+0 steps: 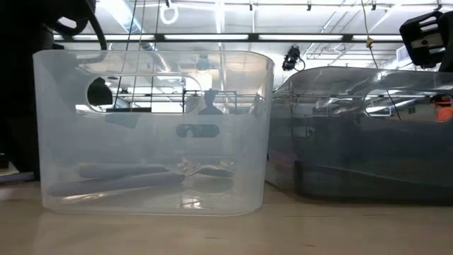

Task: Sort silverware by color (type)
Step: Put the purple spoon into the left transparent bin

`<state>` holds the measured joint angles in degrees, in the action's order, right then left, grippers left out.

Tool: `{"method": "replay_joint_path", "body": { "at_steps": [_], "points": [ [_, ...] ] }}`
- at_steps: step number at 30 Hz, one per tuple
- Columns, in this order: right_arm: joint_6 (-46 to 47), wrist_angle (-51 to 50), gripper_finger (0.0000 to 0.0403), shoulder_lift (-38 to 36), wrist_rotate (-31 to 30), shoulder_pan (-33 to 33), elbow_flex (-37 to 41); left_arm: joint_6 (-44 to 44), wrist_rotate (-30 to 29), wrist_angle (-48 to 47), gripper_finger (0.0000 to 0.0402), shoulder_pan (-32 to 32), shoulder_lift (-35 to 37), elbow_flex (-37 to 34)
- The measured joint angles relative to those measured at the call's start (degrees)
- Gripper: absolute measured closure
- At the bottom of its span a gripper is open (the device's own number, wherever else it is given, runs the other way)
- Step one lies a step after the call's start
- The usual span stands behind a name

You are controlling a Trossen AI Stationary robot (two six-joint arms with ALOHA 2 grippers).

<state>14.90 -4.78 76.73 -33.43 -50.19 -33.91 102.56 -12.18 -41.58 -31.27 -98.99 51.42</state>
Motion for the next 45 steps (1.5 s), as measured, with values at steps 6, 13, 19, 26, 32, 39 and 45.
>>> {"method": "replay_joint_path", "body": {
  "at_steps": [6,13,19,26,32,39,45],
  "points": [
    [0.00,-0.02,0.0302,0.00,-0.11,0.00,0.00,0.46,-0.06,0.02,0.0349,-0.06,-0.06,0.00],
    [0.63,-0.02,0.0302,0.00,0.17,0.00,0.00,0.28,-0.02,-2.64,0.0349,-0.06,-0.50,2.42],
    [0.68,-0.02,0.0302,0.00,0.42,0.00,0.00,-1.71,-0.92,-5.41,0.0349,-0.02,-0.67,6.58],
    [1.89,-0.02,0.0302,0.00,1.55,-0.17,0.00,-2.51,-4.57,-6.51,0.0349,-0.02,-0.63,8.97],
    [1.90,0.01,0.0302,0.01,1.53,-0.48,0.00,-4.38,-6.16,-6.79,0.0349,-0.06,-0.54,11.48],
    [2.10,0.02,0.0302,0.02,1.55,-0.48,0.00,-5.42,-9.24,-14.03,0.0349,-0.06,-0.46,17.96],
    [2.10,0.02,0.0302,0.02,1.55,-0.48,0.00,-9.24,-15.83,-15.43,0.0349,-0.06,-0.37,24.16]
  ]
}}
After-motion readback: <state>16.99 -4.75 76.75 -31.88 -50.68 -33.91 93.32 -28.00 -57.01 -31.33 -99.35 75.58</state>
